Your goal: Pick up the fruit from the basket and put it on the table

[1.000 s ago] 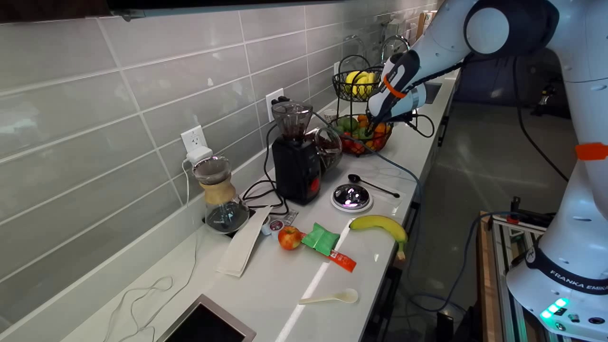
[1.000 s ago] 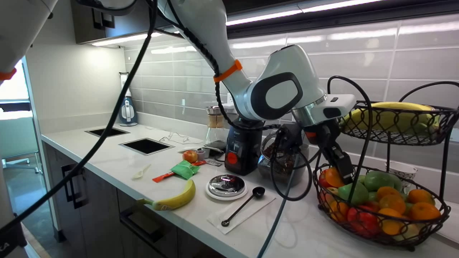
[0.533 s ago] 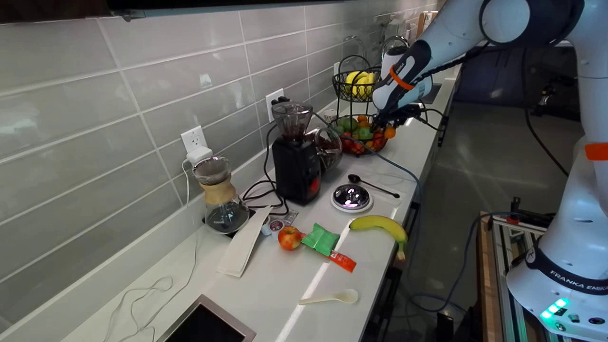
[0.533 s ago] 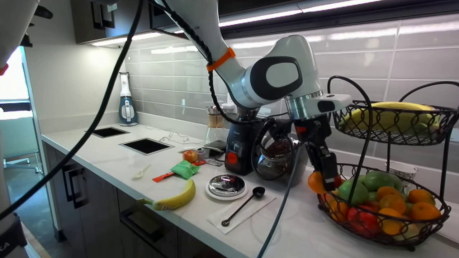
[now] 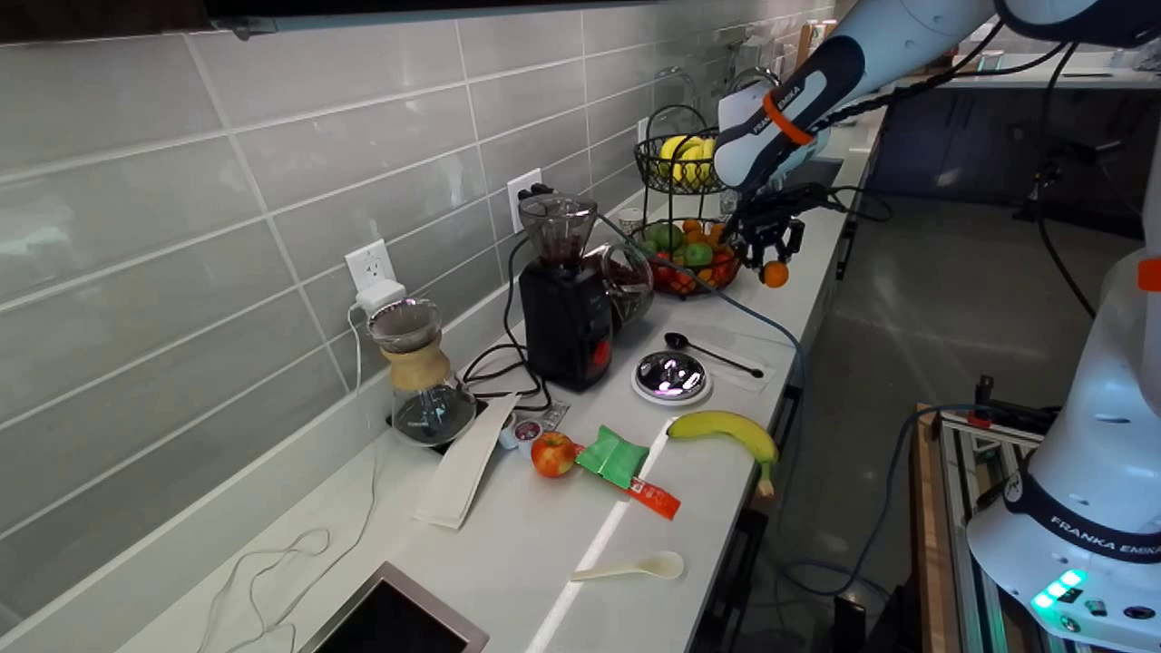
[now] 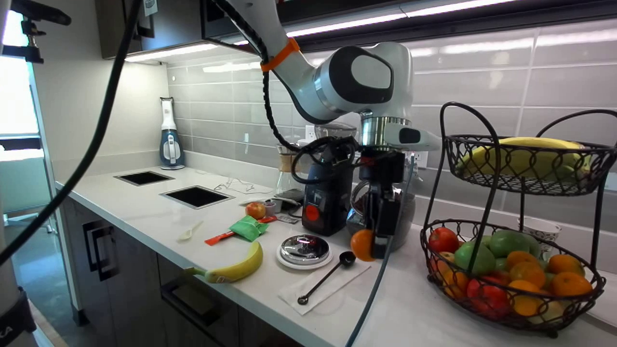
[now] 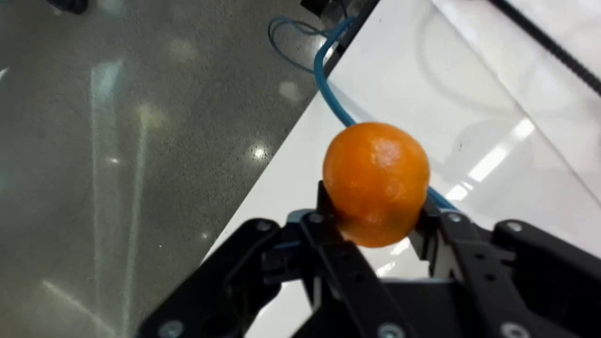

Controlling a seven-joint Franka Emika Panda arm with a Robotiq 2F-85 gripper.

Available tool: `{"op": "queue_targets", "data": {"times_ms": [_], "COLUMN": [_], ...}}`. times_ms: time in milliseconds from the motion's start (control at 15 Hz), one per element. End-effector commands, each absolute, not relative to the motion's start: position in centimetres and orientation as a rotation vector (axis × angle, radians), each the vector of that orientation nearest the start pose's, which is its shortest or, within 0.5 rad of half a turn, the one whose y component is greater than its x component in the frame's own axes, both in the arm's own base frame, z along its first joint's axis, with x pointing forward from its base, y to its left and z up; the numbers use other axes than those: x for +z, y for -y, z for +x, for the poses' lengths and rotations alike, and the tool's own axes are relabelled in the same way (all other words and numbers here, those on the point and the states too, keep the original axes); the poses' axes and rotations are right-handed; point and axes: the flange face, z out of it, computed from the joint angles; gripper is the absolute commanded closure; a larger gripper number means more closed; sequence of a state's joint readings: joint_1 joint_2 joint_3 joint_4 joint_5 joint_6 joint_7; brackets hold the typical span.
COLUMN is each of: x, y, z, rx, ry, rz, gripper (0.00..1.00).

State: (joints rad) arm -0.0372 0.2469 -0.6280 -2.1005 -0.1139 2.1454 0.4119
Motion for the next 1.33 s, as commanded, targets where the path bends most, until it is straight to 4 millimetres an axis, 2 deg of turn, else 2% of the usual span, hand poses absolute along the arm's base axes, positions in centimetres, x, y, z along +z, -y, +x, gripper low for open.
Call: {"op": "queue_targets", "data": {"times_ms": [0, 200, 467, 533, 600, 933, 1000, 1133, 1267], "x": [30.9, 28.8, 26.0, 27.0, 26.6, 26.8, 26.8, 26.1, 26.5], "y": [32.0, 30.4, 29.5, 29.6, 29.5, 29.6, 29.6, 29.7, 29.8], "z": [43.3, 43.8, 44.1, 44.5, 44.4, 44.6, 44.6, 44.5, 44.4], "rx": [0.374, 0.304, 0.199, 0.247, 0.247, 0.238, 0.238, 0.212, 0.145], "ry": [-1.509, -1.389, -1.277, -1.319, -1.31, -1.309, -1.309, -1.247, -1.145], "rz": [-2.889, -2.86, -2.813, -2.833, -2.834, -2.836, -2.837, -2.814, -2.746], "gripper": [0.86, 0.86, 0.86, 0.86, 0.61, 0.61, 0.86, 0.86, 0.86]}}
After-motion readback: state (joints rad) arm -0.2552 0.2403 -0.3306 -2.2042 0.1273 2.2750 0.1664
